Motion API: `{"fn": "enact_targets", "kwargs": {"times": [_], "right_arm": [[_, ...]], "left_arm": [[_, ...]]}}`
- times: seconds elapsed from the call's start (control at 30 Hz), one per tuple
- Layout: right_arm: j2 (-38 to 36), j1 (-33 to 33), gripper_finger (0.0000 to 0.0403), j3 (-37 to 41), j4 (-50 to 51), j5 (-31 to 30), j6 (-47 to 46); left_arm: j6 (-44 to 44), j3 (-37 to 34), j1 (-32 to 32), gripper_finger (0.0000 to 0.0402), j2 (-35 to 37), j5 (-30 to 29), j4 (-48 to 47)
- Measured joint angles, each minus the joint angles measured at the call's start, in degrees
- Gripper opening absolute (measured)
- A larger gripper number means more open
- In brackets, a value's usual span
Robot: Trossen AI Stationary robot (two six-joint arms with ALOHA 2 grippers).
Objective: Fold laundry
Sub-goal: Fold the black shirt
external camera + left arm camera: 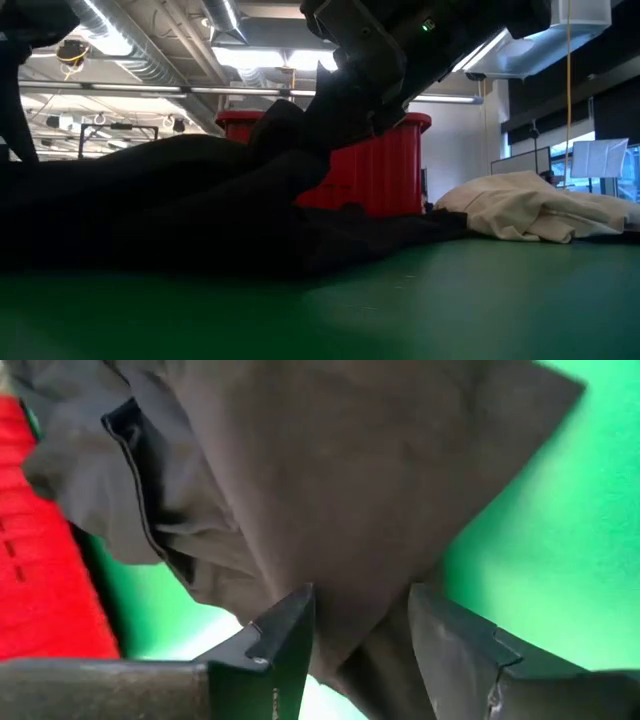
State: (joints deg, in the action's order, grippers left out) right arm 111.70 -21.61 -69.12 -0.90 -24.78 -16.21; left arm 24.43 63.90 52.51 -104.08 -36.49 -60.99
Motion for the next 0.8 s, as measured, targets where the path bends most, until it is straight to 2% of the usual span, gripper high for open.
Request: {"fn": "enact_targets", "kwargs": {"times": [0.2, 0.4, 0.57, 0.7, 0.8], "right_arm": [[0.0, 0.0, 0.0017, 0.0, 0.0, 0.0, 0.0], [0.0, 0.0, 0.0017, 0.0, 0.0, 0.0, 0.0], [0.0, 0.0, 0.0017, 0.0, 0.0, 0.0, 0.0], [0.0, 0.0, 0.0017, 0.0, 0.2, 0.0, 0.0], [0.0, 0.0, 0.0017, 0.0, 1.1, 0.0, 0.0]], "left_arm": [[-3.2, 0.0, -1.0, 0.0157, -3.6, -0.9, 0.7], [-2.7, 0.0, -2.7, 0.0157, -4.3, -9.3, 2.3], [-2.7, 0.0, -5.2, 0.0154, -4.3, -11.1, 3.1], [-2.7, 0.0, -6.2, 0.0112, -4.3, -12.7, 3.3], [-2.3, 0.0, -6.5, 0.0045, -4.3, -10.5, 3.5]]}}
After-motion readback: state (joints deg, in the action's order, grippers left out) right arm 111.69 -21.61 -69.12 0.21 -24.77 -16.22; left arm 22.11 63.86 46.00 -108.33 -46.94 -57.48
